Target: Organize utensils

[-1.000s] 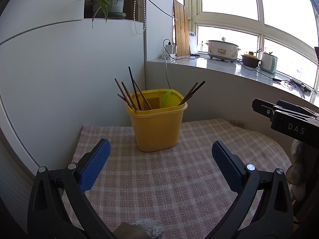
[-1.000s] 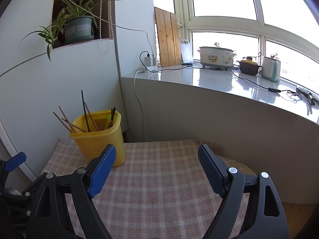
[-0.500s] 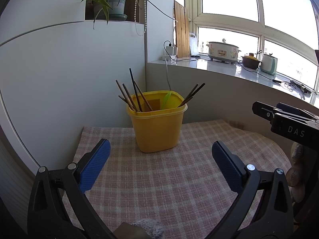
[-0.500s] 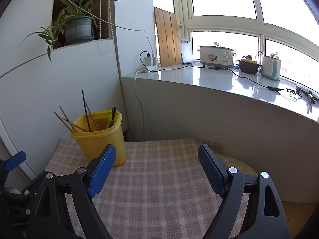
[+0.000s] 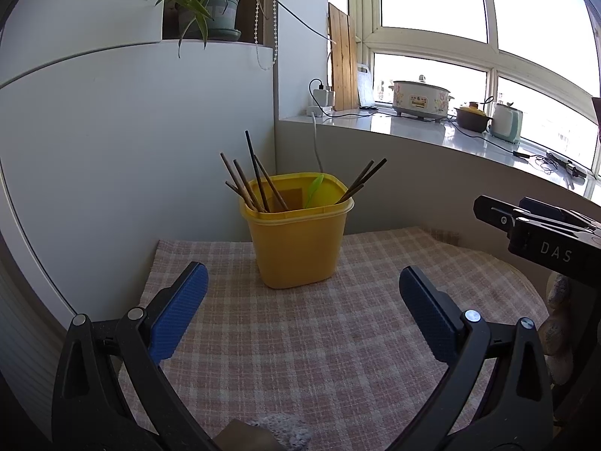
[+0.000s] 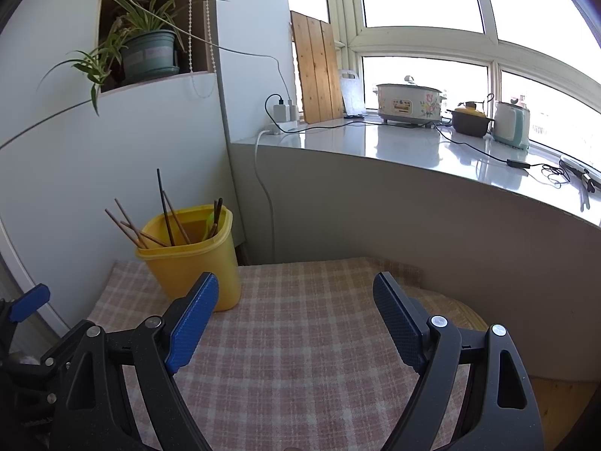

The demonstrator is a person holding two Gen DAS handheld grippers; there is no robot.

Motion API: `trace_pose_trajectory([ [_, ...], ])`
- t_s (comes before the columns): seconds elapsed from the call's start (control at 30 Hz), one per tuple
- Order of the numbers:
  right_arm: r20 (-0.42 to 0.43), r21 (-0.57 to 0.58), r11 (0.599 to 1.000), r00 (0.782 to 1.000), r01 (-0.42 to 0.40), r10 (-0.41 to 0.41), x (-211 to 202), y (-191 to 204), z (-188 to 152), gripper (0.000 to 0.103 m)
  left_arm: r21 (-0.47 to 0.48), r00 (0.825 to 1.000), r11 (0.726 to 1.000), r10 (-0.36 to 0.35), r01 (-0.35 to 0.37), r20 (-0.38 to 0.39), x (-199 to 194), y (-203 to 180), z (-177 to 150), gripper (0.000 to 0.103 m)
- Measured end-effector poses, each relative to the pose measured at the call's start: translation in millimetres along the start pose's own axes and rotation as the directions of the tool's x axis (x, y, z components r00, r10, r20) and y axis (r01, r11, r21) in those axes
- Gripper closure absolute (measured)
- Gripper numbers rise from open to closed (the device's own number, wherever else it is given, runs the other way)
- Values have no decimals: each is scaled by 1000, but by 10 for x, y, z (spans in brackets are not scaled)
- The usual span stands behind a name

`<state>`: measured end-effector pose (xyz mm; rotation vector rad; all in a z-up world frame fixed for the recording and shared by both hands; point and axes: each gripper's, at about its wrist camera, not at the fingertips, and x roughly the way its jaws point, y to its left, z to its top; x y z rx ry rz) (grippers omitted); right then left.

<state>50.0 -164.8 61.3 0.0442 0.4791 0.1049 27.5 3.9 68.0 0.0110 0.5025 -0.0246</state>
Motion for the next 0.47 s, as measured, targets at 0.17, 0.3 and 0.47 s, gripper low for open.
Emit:
trace_pose_trajectory([
  [0.17, -1, -2, 1000, 1000, 1, -1, -4, 7, -10, 19, 0, 1000, 1000, 7, -7, 2, -13, -5, 14, 0],
  [0.3, -8, -2, 1000, 1000, -2, 2, 5, 10, -28, 19, -4, 1000, 1000, 17, -17, 6, -46, 2, 7, 0],
  [0.47, -11, 0, 1000, 1000, 0, 0, 12, -1, -33, 19, -26, 1000, 999, 21, -21, 11, -46, 31, 4, 0],
])
